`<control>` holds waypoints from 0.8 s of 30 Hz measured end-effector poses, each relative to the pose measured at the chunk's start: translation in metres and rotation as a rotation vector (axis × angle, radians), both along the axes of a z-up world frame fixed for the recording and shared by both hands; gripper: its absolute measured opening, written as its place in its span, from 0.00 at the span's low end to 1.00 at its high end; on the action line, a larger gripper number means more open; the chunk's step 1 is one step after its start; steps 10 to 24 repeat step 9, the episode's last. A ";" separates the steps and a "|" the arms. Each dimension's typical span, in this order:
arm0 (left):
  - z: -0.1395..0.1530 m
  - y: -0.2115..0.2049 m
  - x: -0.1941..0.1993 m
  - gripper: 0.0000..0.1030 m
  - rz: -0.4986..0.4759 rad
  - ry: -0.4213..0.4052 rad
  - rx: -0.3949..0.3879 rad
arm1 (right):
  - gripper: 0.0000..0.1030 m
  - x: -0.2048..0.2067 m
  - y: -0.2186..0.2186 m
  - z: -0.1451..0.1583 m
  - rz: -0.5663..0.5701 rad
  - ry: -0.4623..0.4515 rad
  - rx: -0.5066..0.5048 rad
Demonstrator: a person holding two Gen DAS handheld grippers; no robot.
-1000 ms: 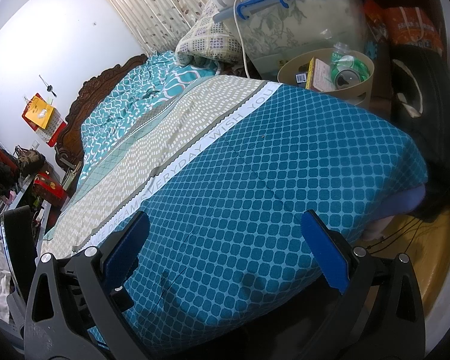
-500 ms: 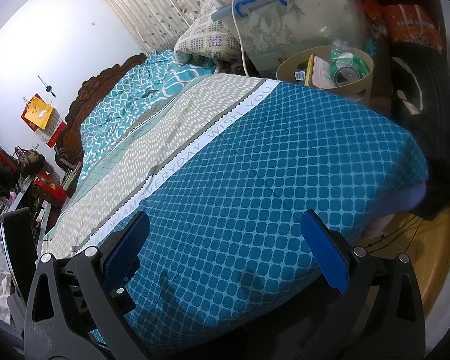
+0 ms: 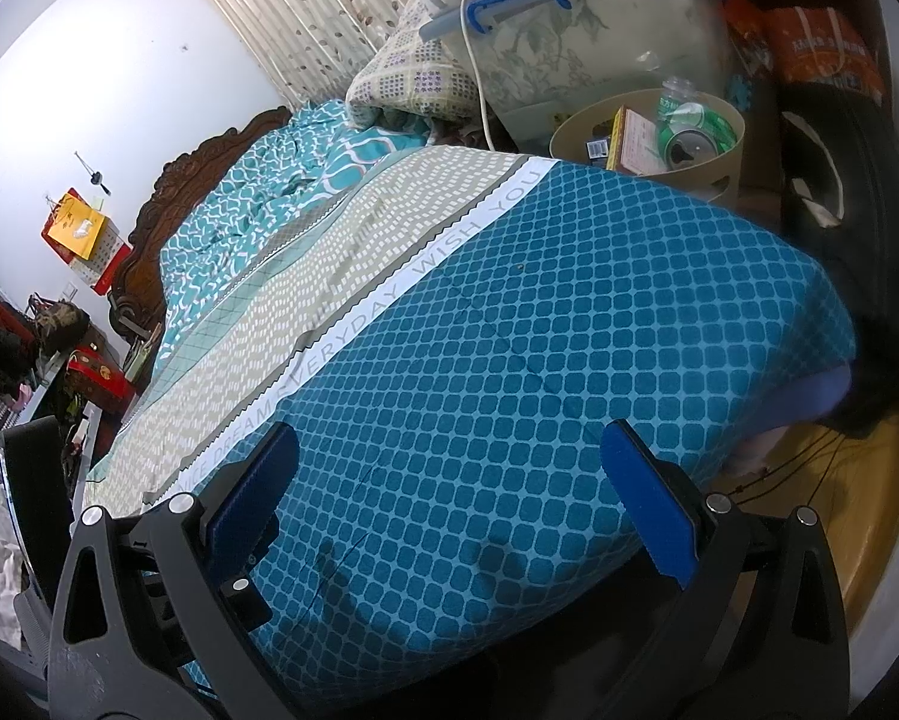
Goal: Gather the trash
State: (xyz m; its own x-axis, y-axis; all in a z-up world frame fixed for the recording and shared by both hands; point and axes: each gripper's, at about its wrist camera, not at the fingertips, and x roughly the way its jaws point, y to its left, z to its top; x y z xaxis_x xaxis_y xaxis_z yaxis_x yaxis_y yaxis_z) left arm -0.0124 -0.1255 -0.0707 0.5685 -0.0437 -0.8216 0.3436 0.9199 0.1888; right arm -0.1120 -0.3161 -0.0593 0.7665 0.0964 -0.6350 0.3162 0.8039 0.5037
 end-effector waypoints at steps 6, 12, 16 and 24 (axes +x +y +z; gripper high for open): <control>0.001 0.003 0.001 0.92 0.000 0.008 -0.014 | 0.97 -0.001 -0.001 0.000 -0.008 -0.005 0.002; 0.001 0.003 0.001 0.92 -0.002 0.008 -0.012 | 0.97 -0.001 -0.002 -0.001 -0.012 -0.003 0.007; 0.001 0.003 0.001 0.92 -0.002 0.008 -0.012 | 0.97 -0.001 -0.002 -0.001 -0.012 -0.003 0.007; 0.001 0.003 0.001 0.92 -0.002 0.008 -0.012 | 0.97 -0.001 -0.002 -0.001 -0.012 -0.003 0.007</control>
